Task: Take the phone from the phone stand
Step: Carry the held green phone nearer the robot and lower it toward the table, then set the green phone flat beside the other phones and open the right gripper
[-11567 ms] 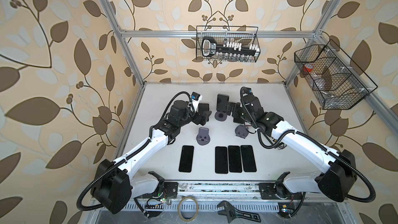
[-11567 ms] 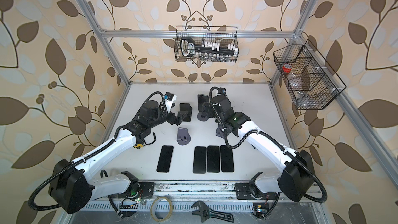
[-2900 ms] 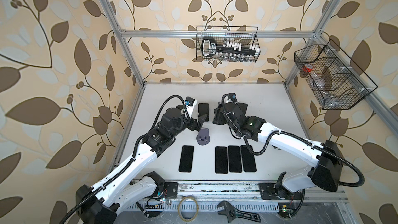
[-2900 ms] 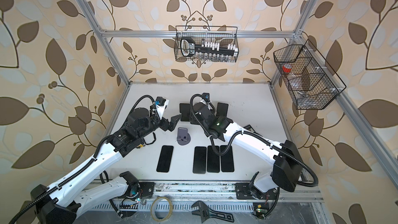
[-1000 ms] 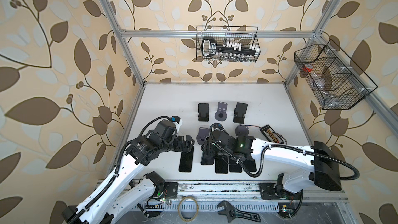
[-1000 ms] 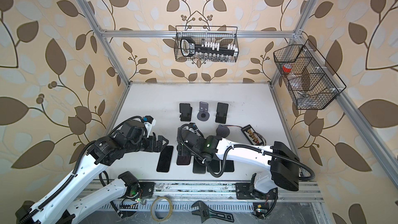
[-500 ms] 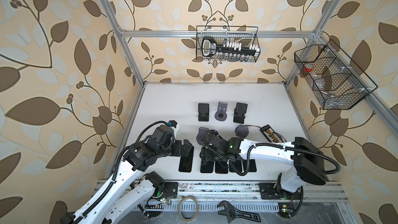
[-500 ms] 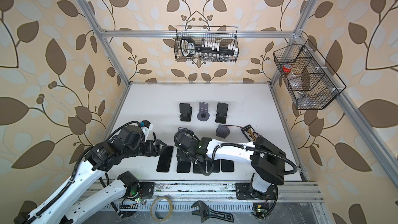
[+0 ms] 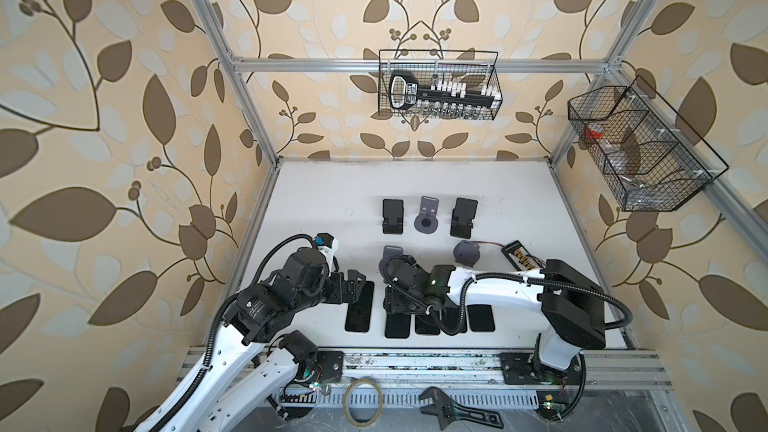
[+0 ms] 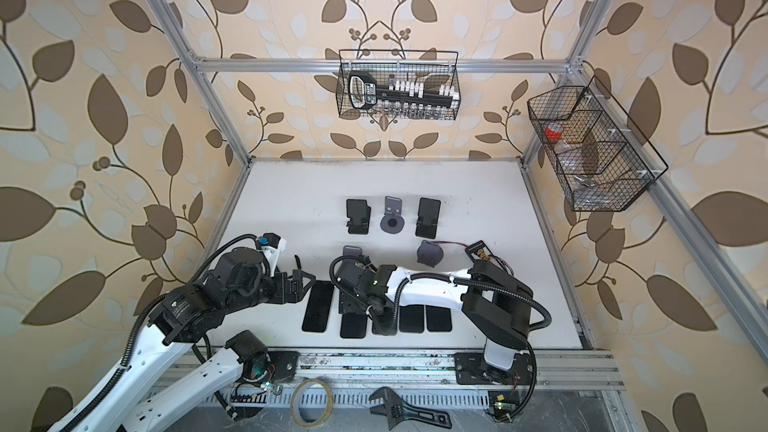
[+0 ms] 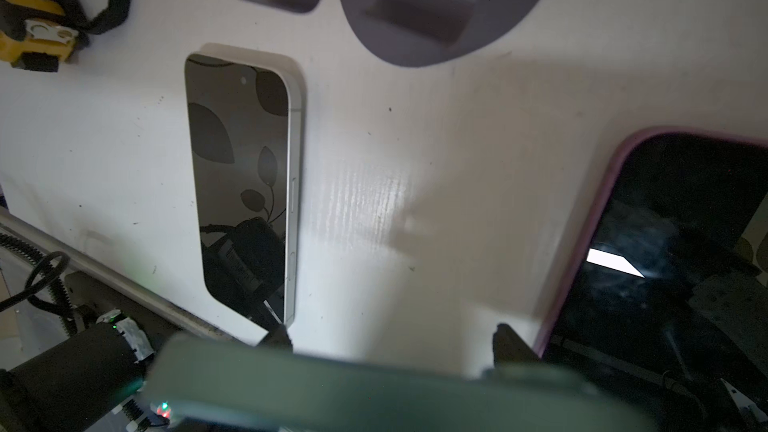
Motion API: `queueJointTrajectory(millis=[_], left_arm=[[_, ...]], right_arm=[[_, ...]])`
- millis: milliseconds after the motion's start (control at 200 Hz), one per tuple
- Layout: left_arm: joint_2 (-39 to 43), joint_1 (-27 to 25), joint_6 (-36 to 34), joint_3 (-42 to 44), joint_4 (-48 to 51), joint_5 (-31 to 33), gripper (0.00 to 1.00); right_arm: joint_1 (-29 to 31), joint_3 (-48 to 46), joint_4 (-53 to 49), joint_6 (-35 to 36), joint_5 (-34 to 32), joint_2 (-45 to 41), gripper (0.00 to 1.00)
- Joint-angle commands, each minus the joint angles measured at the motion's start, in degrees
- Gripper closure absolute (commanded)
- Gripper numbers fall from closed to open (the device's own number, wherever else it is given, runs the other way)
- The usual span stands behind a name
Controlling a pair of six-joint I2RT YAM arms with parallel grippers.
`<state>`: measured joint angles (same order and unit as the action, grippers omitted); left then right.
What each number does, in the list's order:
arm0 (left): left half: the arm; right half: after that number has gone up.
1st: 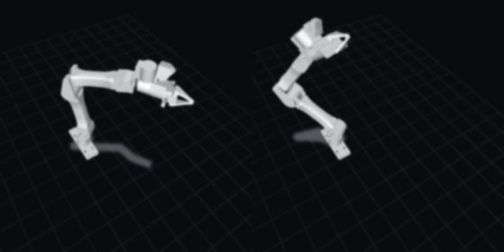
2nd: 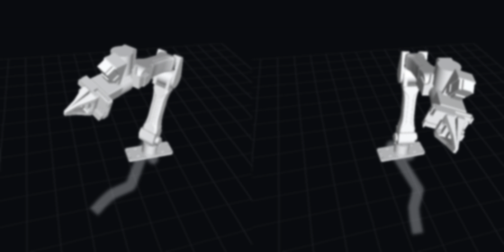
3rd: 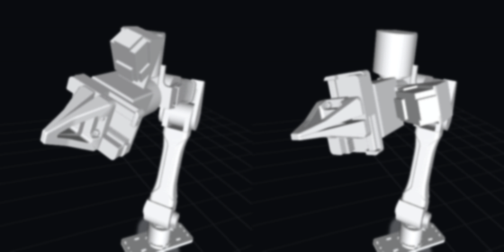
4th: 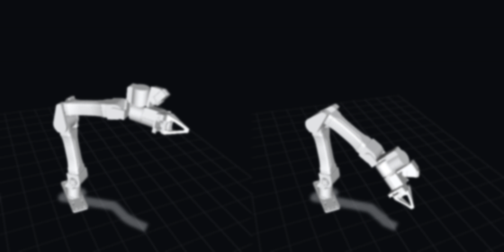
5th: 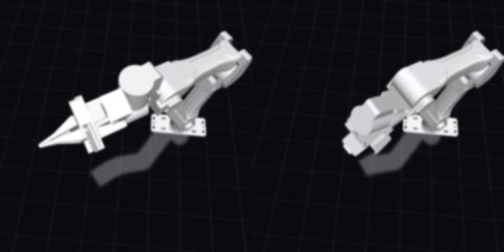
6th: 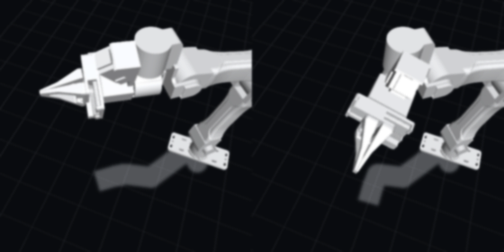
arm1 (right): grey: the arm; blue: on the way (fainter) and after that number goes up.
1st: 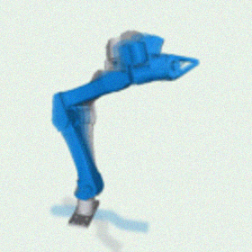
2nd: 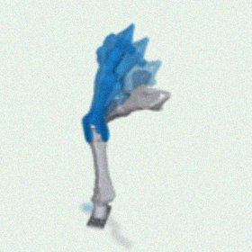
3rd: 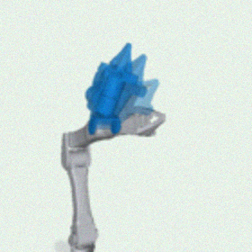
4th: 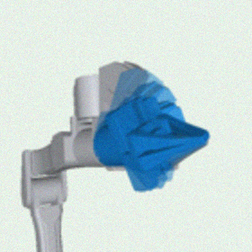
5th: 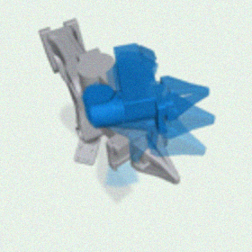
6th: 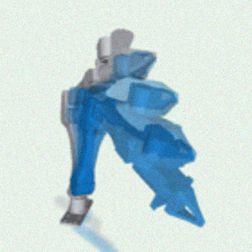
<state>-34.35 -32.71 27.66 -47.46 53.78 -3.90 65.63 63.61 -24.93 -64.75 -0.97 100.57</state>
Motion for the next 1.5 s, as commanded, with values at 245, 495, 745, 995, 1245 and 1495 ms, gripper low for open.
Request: queueJointTrajectory(millis=[245, 495, 745, 995, 1245, 1495], left_arm=[[1.9, -0.5, 0.7, 0.6, -1.0, 1.5, 0.03], [1.7, -0.4, 0.6, 0.7, -1.2, 1.0, 0.03], [2.4, -0.5, 0.7, 0.7, -1.0, 1.7, 0.03], [3.1, -0.5, 1.1, 0.7, -0.7, 2.6, 0.04], [3.5, -0.5, 1.2, 0.7, -0.6, 2.8, 0.04], [4.0, -0.5, 1.4, 0.7, -0.3, 3.4, 0.04]], right_arm=[[-0.1, 4.1, -1.6, -0.6, 2.9, 2.7, 0.27], [-2.1, 5.4, -2.4, -0.5, 5.0, 4.5, 0.26], [-4.1, 7.8, -3.8, -1.3, 6.0, 6.5, 0.25], [-4.5, 9.2, -5.1, -1.1, 9.2, 9.4, 0.25], [-4.5, 10.4, -7.0, -1.1, 8.1, 10.2, 0.24], [-4.5, 11.0, -8.2, -1.2, 8.0, 11.7, 0.23]])
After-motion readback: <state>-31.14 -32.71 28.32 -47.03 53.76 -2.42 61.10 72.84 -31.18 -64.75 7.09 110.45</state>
